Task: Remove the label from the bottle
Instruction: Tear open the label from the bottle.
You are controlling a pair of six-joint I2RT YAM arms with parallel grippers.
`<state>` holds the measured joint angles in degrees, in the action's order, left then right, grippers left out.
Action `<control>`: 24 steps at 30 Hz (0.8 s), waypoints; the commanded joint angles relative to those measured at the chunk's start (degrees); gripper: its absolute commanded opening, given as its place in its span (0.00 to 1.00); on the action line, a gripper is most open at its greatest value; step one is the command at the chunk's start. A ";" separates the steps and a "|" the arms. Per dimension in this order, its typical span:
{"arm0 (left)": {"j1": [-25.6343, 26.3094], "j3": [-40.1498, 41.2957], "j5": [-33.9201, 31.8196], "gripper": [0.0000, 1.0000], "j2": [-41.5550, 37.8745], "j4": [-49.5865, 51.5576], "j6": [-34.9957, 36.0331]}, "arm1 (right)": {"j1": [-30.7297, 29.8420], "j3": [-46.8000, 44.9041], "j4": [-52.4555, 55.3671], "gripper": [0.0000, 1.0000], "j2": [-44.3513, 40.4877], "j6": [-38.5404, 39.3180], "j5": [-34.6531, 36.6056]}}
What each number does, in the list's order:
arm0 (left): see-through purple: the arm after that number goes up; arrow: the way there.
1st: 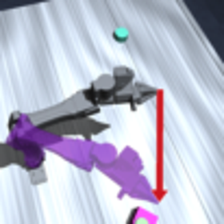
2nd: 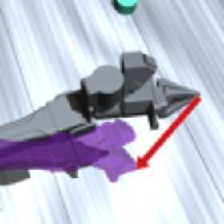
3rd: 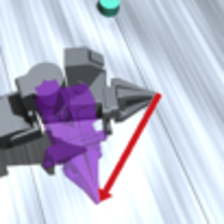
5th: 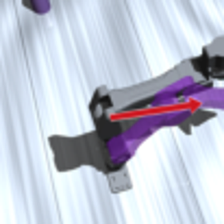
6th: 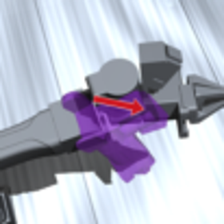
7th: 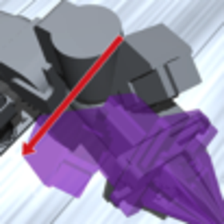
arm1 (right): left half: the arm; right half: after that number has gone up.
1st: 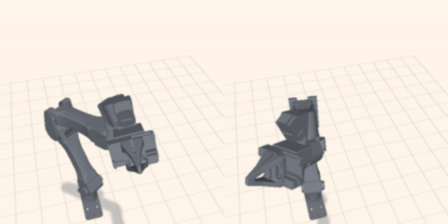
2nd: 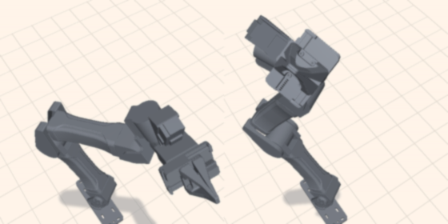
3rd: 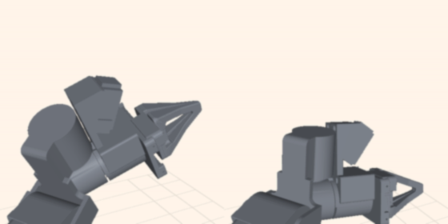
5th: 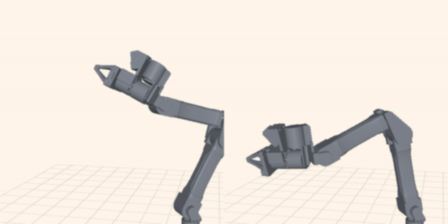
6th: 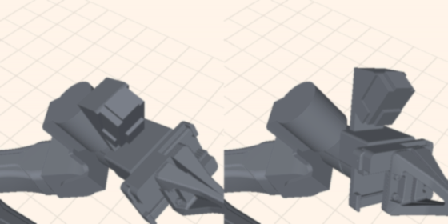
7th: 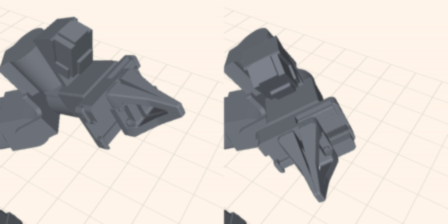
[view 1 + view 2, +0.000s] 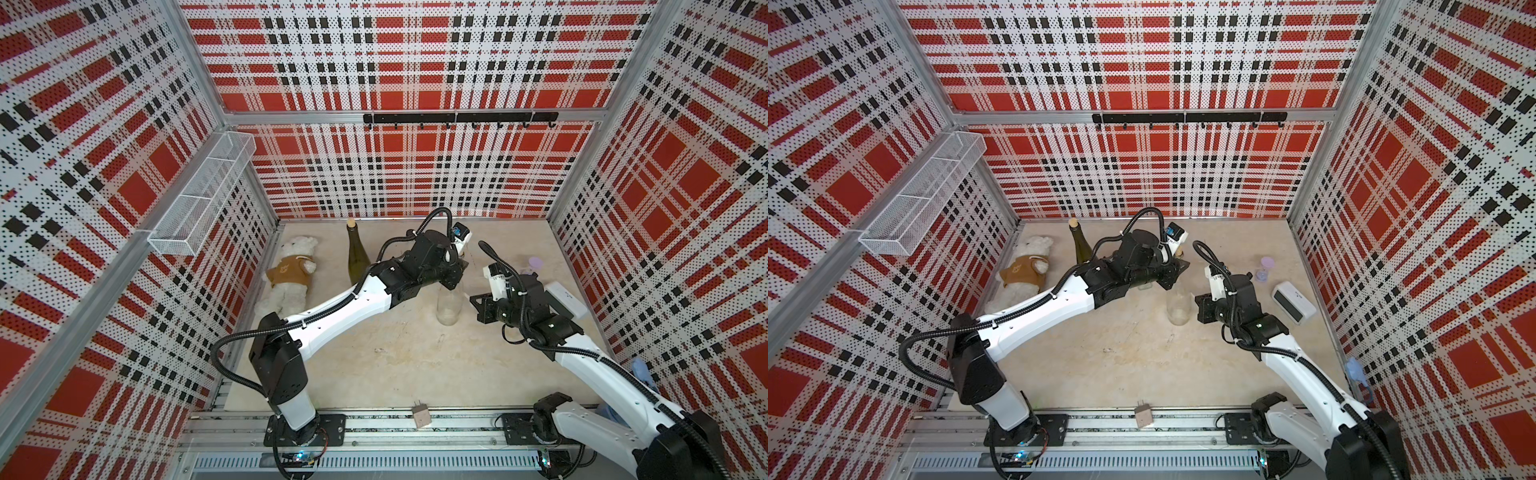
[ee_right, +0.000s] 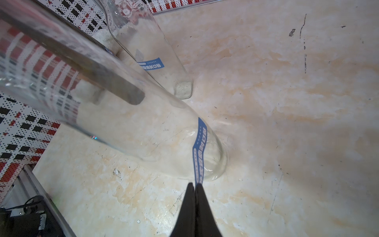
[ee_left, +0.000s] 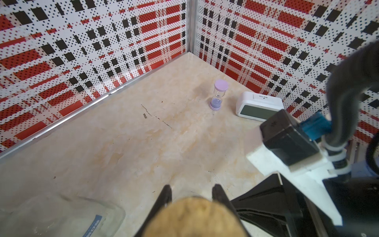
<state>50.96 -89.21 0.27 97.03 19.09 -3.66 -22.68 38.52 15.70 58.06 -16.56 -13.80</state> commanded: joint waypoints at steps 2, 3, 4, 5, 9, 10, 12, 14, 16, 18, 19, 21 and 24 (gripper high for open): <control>-0.16 -1.27 4.36 0.27 1.01 -0.06 2.65 | 0.56 -1.42 -0.07 0.00 -1.63 3.28 -2.11; -0.24 -1.40 4.68 0.27 1.05 0.15 3.06 | 0.61 -1.69 0.02 0.00 -1.77 3.65 -2.19; -0.24 -1.56 5.14 0.27 1.13 0.38 3.52 | 0.77 -1.79 0.28 0.00 -1.94 3.94 -2.08; -0.30 -1.65 5.56 0.27 1.18 0.51 3.77 | 1.04 -1.93 0.54 0.00 -2.14 4.14 -2.12; -0.75 -1.85 6.81 0.27 1.36 1.11 4.84 | 1.94 -2.29 1.03 0.00 -3.54 4.75 -2.72; -0.84 -1.93 7.06 0.28 1.40 1.28 4.90 | 2.11 -2.21 1.39 0.00 -3.87 5.02 -2.65; -1.25 -1.85 7.99 0.28 1.32 1.39 5.46 | 2.61 -2.09 2.08 0.00 -4.36 5.69 -2.84; -1.80 -1.76 9.54 0.28 1.32 1.38 5.81 | 2.98 -2.16 2.44 0.00 -4.93 6.25 -2.98; -2.39 -1.92 11.09 0.28 1.49 1.68 6.24 | 3.21 -2.14 2.74 0.00 -5.32 6.78 -3.49; -2.69 -2.26 11.70 0.28 1.58 2.30 6.79 | 3.42 -2.25 3.17 0.00 -5.49 7.10 -3.42; -2.71 -2.31 11.71 0.28 1.58 2.60 7.12 | 3.52 -2.30 3.27 0.00 -5.50 7.32 -3.42; -2.80 -2.62 11.82 0.26 1.65 3.52 8.06 | 3.72 -2.32 3.61 0.00 -5.50 7.67 -3.25; -2.96 -3.52 12.29 0.24 2.10 5.17 9.27 | 4.23 -2.49 3.92 0.00 -5.50 8.10 -3.34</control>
<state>48.47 -90.85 11.18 97.93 21.10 3.75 -18.94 36.62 19.75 53.58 -10.41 -16.51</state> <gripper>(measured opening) 0.330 0.050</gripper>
